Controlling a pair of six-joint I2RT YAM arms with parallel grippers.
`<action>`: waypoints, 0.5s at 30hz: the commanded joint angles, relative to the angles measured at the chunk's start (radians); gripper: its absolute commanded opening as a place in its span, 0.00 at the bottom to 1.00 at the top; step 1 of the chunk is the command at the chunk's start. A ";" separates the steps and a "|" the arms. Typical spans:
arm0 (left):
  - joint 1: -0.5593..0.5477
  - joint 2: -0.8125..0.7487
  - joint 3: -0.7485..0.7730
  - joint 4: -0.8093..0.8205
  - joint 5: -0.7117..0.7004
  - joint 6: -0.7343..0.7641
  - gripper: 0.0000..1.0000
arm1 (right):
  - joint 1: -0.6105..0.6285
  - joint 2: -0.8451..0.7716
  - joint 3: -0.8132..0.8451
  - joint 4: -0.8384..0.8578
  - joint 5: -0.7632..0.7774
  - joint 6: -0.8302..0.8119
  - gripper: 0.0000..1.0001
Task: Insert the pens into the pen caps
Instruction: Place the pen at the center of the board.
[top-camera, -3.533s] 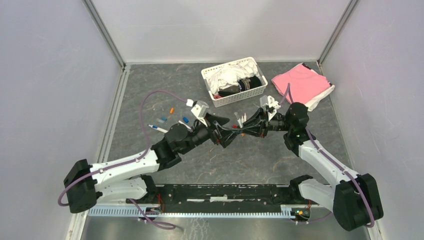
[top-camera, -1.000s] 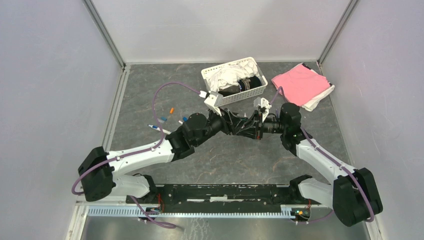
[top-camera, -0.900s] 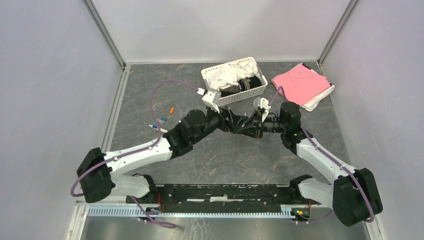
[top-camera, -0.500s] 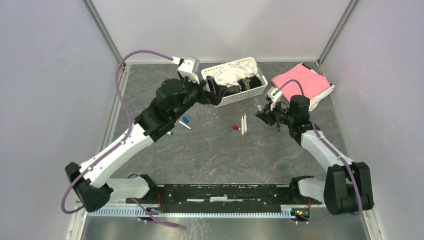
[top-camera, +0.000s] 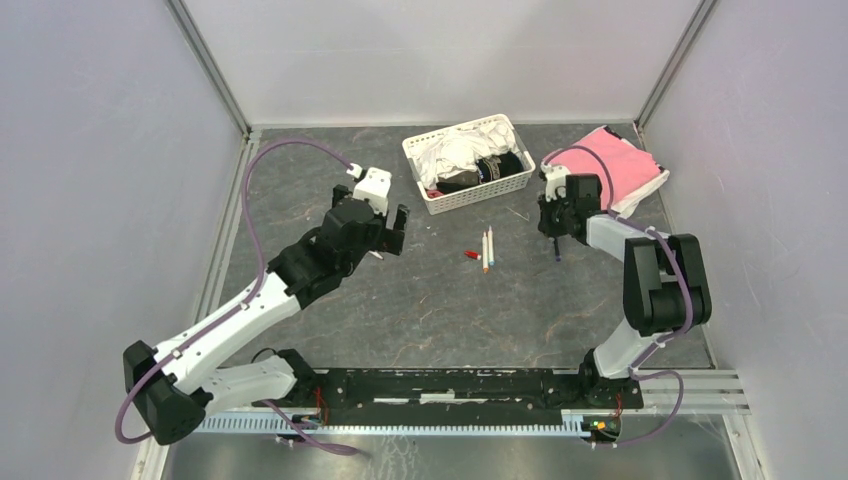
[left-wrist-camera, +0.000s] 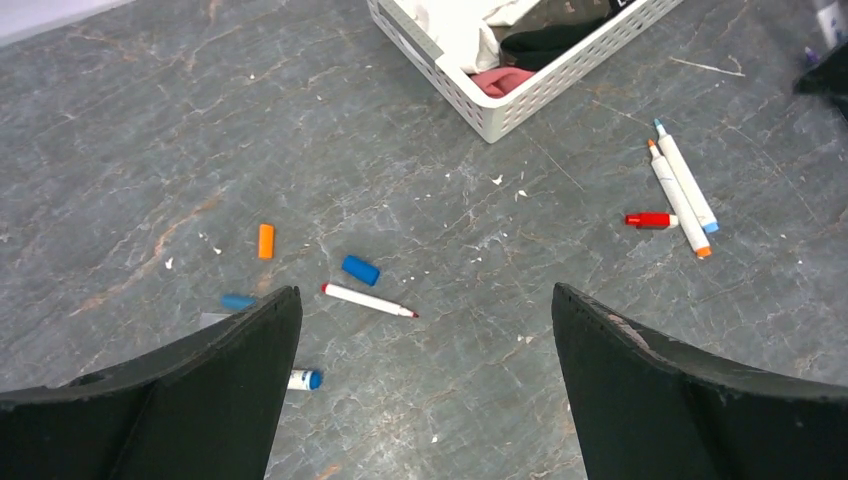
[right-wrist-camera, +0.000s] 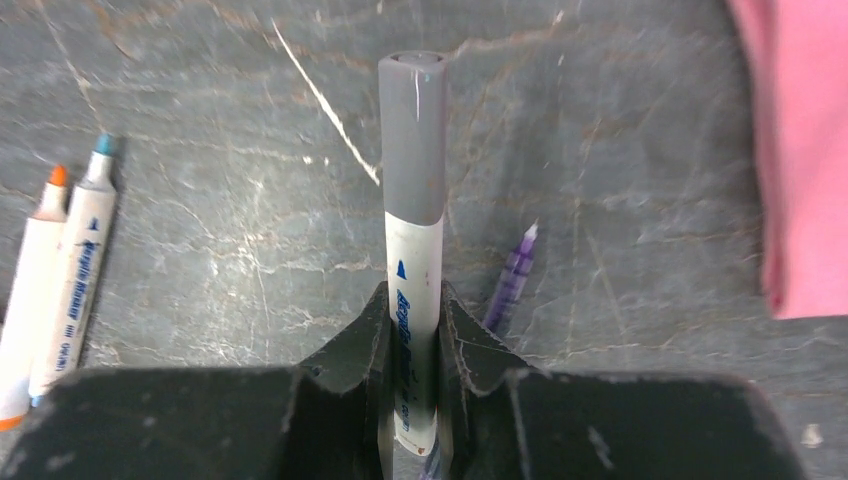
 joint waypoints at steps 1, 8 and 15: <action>0.003 -0.048 0.012 0.029 -0.040 0.055 1.00 | 0.001 0.043 0.020 -0.034 0.000 0.047 0.14; 0.004 -0.027 0.008 0.030 -0.035 0.055 1.00 | 0.002 0.052 0.008 -0.012 -0.092 0.095 0.17; 0.004 -0.007 0.001 0.036 -0.024 0.053 1.00 | 0.002 0.079 0.017 -0.004 -0.143 0.119 0.42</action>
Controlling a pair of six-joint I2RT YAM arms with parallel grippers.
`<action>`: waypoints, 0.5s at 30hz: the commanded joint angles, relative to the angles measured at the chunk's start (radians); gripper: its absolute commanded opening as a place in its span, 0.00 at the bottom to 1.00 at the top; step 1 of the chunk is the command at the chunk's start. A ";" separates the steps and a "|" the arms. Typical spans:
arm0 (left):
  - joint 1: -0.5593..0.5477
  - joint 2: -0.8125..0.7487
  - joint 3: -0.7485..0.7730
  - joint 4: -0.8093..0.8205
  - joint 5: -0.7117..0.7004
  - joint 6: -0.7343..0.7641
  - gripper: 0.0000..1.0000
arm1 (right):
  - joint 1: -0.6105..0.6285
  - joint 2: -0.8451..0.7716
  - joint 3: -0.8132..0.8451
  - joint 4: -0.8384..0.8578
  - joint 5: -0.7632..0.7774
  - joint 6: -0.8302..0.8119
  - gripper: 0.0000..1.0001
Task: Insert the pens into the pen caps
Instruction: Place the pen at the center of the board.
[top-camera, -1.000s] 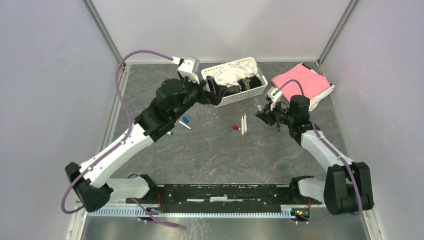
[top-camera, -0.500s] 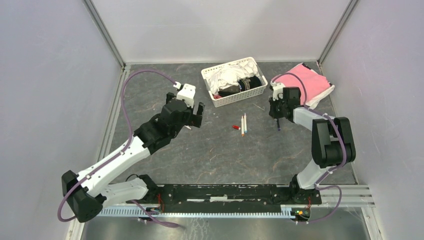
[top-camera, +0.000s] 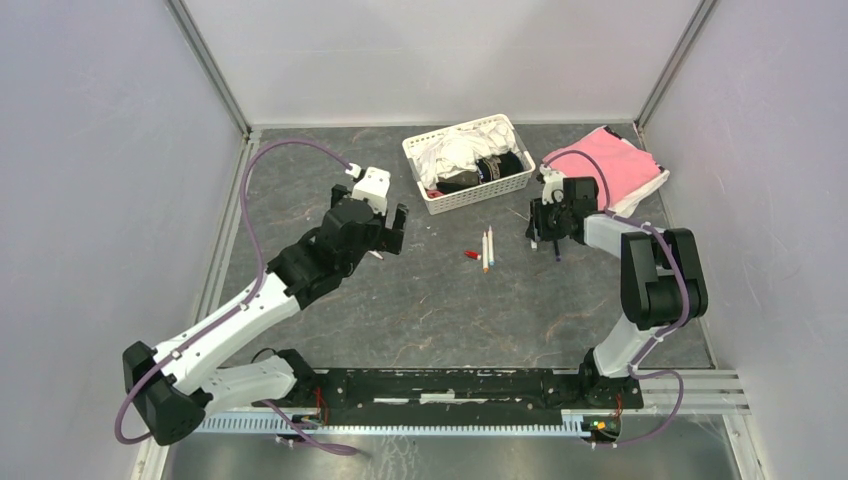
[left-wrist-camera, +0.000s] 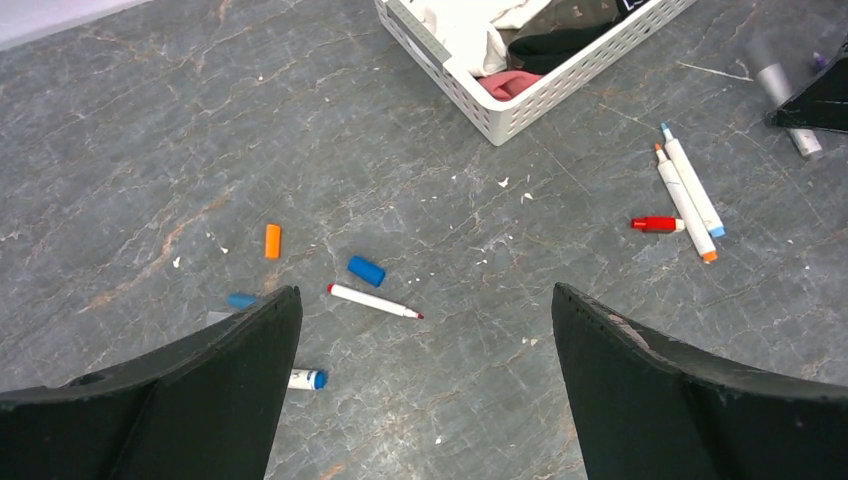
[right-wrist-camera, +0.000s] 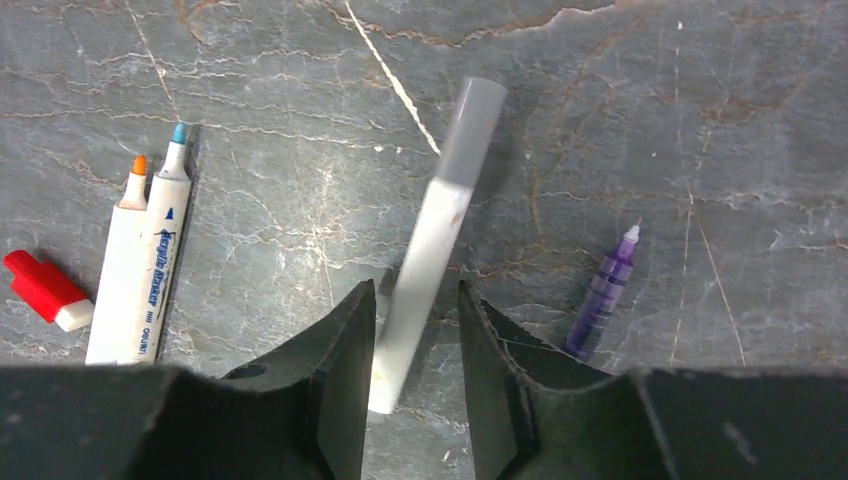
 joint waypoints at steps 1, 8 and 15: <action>0.004 0.007 0.000 0.038 0.005 0.046 1.00 | 0.002 0.009 0.014 0.029 -0.036 0.022 0.43; 0.006 -0.030 -0.038 0.096 0.104 0.055 1.00 | -0.010 -0.048 0.006 0.034 0.003 -0.004 0.44; 0.035 -0.120 -0.120 0.227 0.246 0.047 1.00 | -0.021 -0.230 0.015 -0.024 -0.118 -0.221 0.57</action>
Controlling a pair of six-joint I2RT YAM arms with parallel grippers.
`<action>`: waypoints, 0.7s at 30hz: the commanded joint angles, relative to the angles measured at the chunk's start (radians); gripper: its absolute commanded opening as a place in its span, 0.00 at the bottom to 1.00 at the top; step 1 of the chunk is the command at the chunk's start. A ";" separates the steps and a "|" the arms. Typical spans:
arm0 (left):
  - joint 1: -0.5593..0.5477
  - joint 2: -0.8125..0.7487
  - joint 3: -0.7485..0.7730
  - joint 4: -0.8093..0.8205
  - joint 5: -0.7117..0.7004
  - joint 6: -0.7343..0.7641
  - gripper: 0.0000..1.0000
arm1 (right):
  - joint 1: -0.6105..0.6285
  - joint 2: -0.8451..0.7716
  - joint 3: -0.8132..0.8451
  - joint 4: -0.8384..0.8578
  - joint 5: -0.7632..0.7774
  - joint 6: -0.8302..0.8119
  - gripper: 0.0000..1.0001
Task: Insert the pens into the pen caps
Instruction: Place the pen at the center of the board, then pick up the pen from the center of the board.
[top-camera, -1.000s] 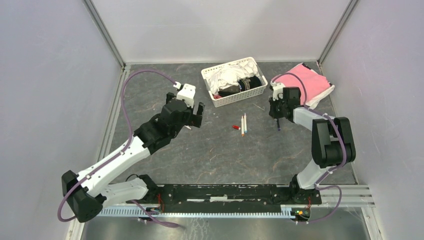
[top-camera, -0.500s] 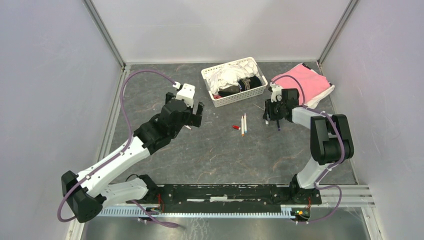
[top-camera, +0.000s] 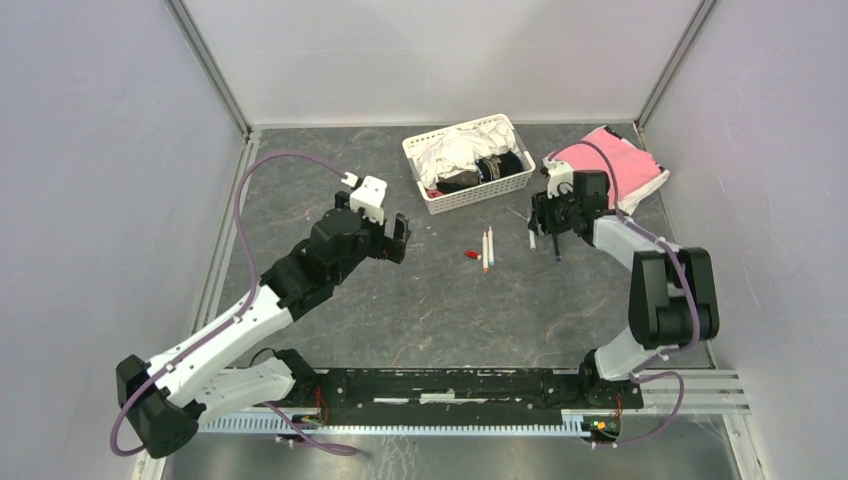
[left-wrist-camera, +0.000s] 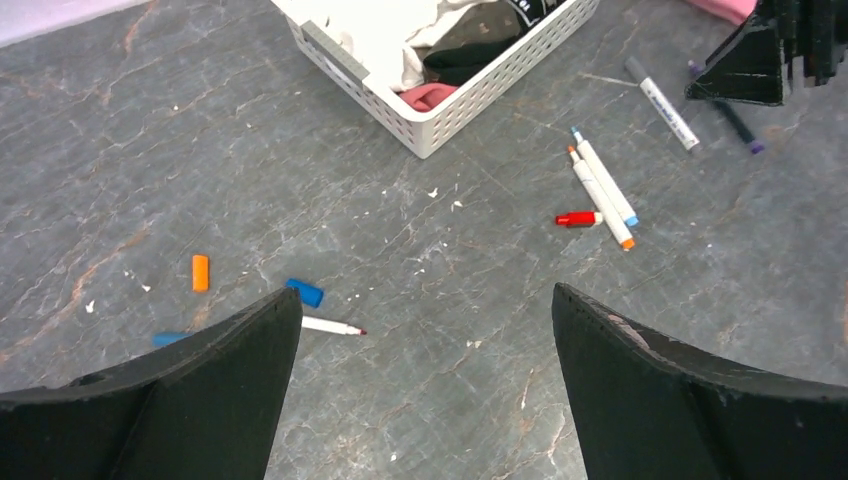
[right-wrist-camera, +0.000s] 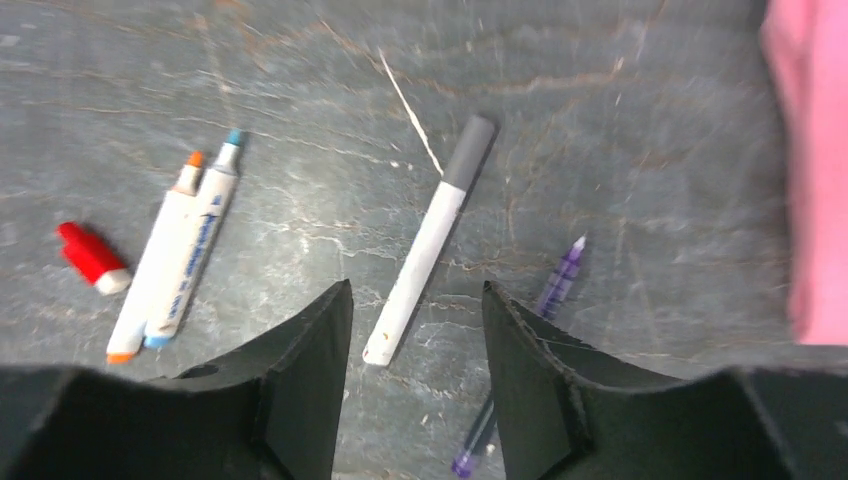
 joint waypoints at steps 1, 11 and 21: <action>0.031 -0.068 -0.044 0.152 0.106 0.039 1.00 | -0.008 -0.186 0.006 -0.012 -0.120 -0.191 0.61; 0.247 -0.072 0.003 0.299 0.586 -0.312 1.00 | -0.099 -0.497 -0.144 0.106 -0.442 -0.270 0.86; 0.370 0.069 0.183 0.587 0.997 -0.547 1.00 | -0.115 -0.487 -0.144 0.124 -0.641 -0.240 0.81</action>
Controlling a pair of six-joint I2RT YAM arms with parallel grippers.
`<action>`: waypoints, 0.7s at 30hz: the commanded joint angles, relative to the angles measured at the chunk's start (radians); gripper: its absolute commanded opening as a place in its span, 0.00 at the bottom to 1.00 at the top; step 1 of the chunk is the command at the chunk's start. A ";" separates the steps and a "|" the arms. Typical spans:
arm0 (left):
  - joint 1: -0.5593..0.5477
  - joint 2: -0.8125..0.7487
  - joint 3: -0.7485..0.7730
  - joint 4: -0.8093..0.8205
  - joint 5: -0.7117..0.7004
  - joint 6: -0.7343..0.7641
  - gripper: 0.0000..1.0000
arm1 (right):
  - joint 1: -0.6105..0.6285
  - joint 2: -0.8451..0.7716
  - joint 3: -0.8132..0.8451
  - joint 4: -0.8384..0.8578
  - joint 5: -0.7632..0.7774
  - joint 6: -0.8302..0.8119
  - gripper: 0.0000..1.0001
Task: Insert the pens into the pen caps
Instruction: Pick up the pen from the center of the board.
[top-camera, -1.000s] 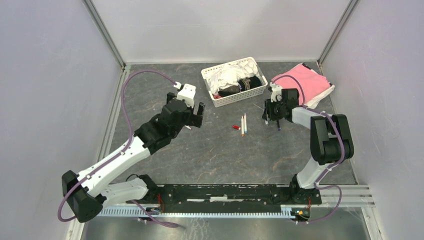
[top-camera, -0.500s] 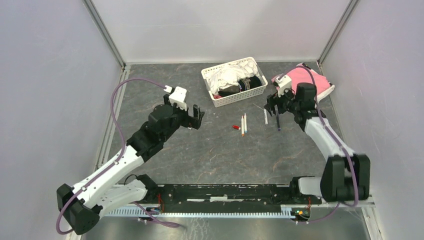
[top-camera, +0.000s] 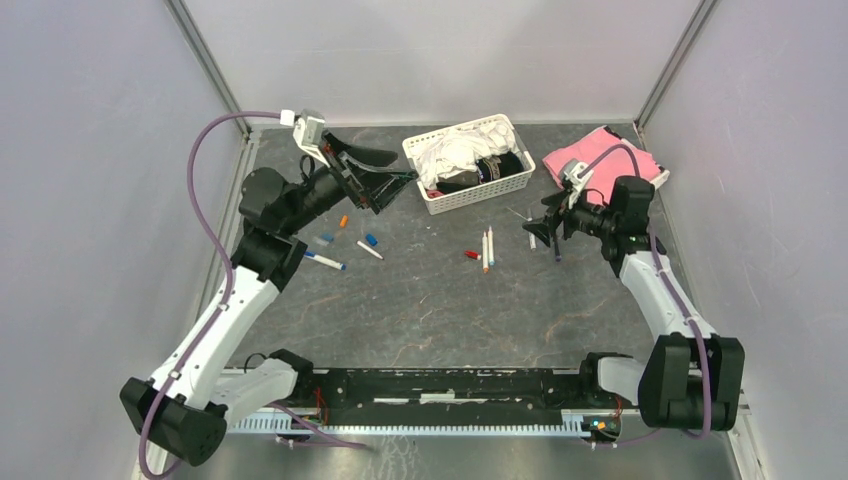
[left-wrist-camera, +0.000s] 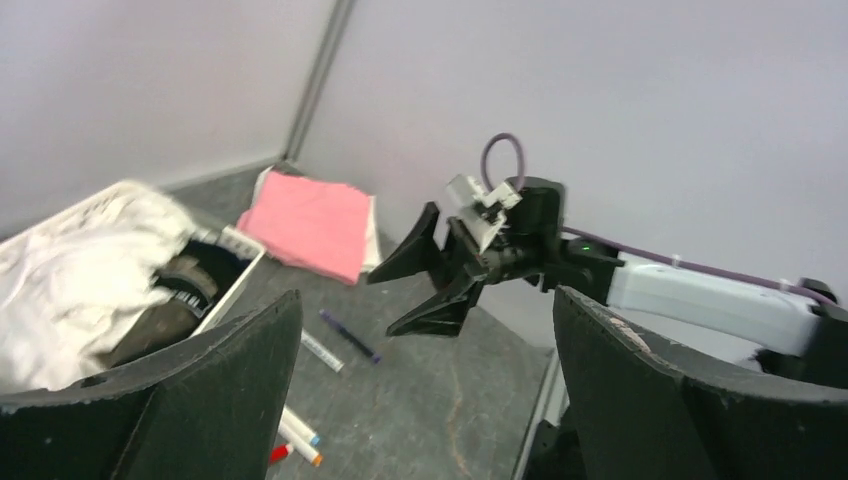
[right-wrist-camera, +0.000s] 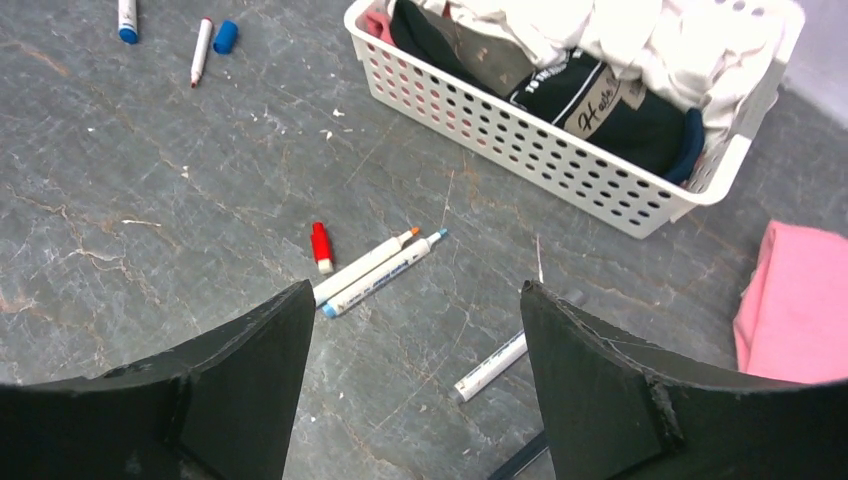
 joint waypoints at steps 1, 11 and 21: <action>0.029 0.084 0.052 0.058 0.184 -0.017 1.00 | -0.001 -0.067 -0.033 0.111 -0.058 0.012 0.82; 0.053 0.088 0.049 -0.382 -0.274 0.442 1.00 | -0.001 0.017 0.027 -0.071 -0.221 -0.154 0.85; 0.056 0.023 -0.124 -0.455 -0.549 0.193 0.90 | -0.001 -0.023 0.012 -0.104 -0.056 -0.221 0.84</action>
